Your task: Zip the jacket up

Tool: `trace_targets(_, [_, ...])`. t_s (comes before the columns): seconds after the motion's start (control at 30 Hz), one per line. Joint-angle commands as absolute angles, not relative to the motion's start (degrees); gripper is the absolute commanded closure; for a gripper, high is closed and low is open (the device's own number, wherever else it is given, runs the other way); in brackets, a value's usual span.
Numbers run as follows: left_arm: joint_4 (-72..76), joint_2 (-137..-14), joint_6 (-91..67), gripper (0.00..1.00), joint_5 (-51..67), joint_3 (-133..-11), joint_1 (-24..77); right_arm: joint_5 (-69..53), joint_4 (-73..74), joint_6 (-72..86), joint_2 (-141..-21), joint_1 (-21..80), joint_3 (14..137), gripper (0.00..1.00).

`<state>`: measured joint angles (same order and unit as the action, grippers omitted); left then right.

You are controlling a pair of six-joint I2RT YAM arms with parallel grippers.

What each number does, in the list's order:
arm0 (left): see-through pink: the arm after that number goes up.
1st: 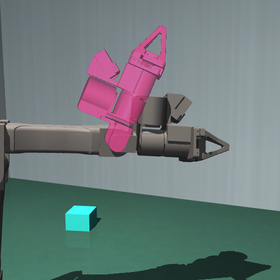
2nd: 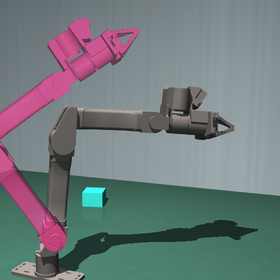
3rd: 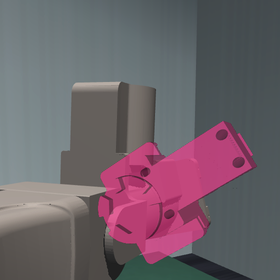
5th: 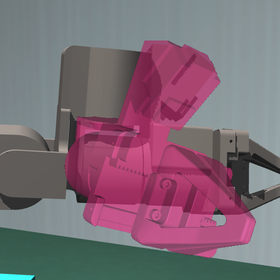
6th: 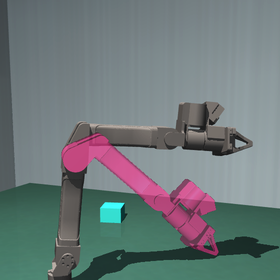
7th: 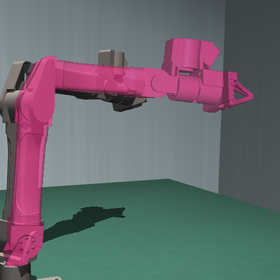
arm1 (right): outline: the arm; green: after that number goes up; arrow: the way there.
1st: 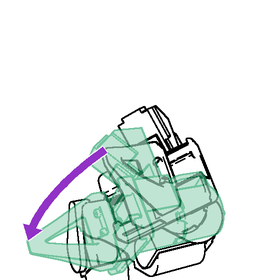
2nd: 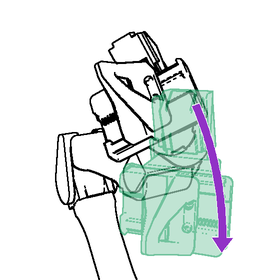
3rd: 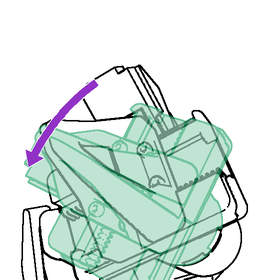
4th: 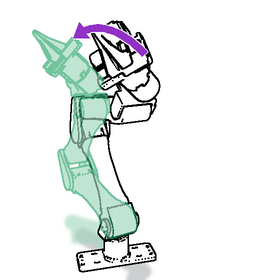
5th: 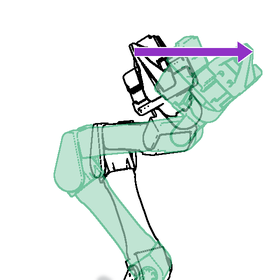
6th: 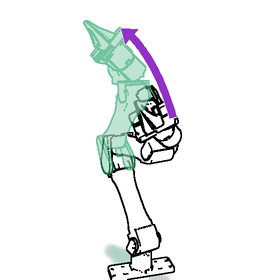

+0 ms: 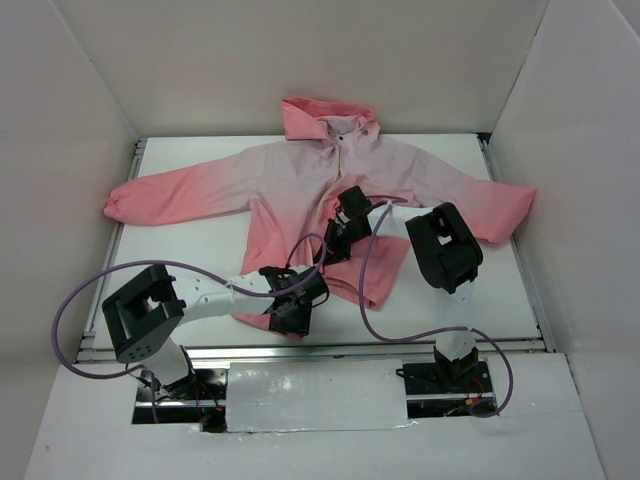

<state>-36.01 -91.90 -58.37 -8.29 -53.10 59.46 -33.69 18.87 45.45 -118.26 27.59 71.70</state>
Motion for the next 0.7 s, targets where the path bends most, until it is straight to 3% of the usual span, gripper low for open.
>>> trace_targets(0.0, [-37.5, -92.4, -58.0, 0.43, -8.3, -55.4, 60.1, -25.6, 23.6, 42.3, -120.5, 27.9, 68.5, 1.00])
trace_targets(0.67, [-38.4, -103.7, -60.4, 0.45, -10.1, -53.2, 61.9, -26.1, 22.2, 42.1, -119.3, 28.2, 66.2, 1.00])
